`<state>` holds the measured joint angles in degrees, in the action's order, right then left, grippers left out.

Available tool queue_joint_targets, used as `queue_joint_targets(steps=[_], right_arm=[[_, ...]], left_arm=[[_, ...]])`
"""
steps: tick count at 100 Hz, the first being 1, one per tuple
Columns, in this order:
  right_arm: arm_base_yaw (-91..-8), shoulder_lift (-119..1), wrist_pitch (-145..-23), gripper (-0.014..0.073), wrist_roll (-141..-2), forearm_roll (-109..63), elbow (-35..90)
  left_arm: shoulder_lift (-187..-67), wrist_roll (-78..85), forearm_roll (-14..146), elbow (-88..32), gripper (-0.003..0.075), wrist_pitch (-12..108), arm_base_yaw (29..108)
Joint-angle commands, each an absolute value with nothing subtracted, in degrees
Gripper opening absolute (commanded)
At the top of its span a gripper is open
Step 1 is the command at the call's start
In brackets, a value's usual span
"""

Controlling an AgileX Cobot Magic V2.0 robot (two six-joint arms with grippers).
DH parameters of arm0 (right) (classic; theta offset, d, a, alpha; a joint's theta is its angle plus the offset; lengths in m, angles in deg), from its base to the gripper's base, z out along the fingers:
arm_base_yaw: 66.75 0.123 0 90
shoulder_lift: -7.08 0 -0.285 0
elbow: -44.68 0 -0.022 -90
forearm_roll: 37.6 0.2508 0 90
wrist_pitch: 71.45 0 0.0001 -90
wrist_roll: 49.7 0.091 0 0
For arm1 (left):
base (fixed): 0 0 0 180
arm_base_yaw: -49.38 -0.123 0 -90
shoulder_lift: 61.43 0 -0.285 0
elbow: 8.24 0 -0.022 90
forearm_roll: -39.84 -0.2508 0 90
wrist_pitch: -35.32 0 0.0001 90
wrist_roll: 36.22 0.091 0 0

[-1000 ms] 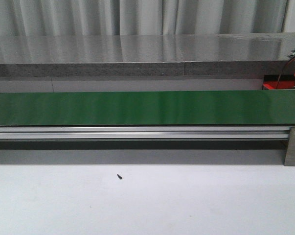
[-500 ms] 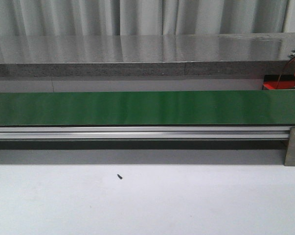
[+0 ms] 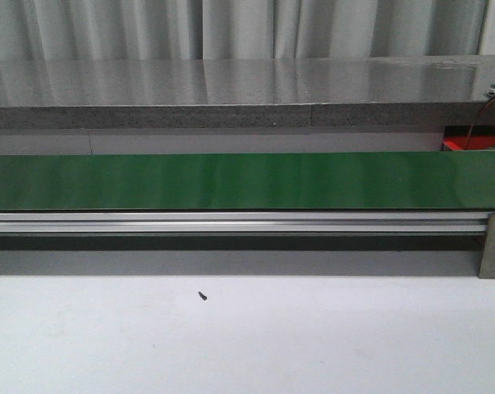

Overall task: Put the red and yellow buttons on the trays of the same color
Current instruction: 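Grasp a yellow-capped button on the table with the left gripper, then set the held yellow button on the belt and open the left gripper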

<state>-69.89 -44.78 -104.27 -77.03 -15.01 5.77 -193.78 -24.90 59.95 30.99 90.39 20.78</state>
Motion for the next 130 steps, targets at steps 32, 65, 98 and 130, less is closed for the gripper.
queue_joint_targets(steps=[32,65,98,130], right_arm=[[-69.85,-44.74,-100.32,-0.0069,-77.19,-14.32,7.42],[-69.85,-44.74,-100.44,-0.0069,-77.19,-14.32,7.42],[-69.85,-44.74,-100.39,-0.0069,-77.19,-14.32,7.42],[-69.85,-44.74,-100.39,-0.0069,-77.19,-14.32,7.42]], left_arm=[[-174.32,-24.20,62.06,28.80,0.0060,92.23,23.87],[-161.52,-21.80,62.21,8.15,0.0060,83.68,27.47],[-157.43,-20.47,63.19,-11.68,0.0060,74.38,33.42],[-158.14,-20.12,63.77,-16.12,0.0066,68.81,33.70]])
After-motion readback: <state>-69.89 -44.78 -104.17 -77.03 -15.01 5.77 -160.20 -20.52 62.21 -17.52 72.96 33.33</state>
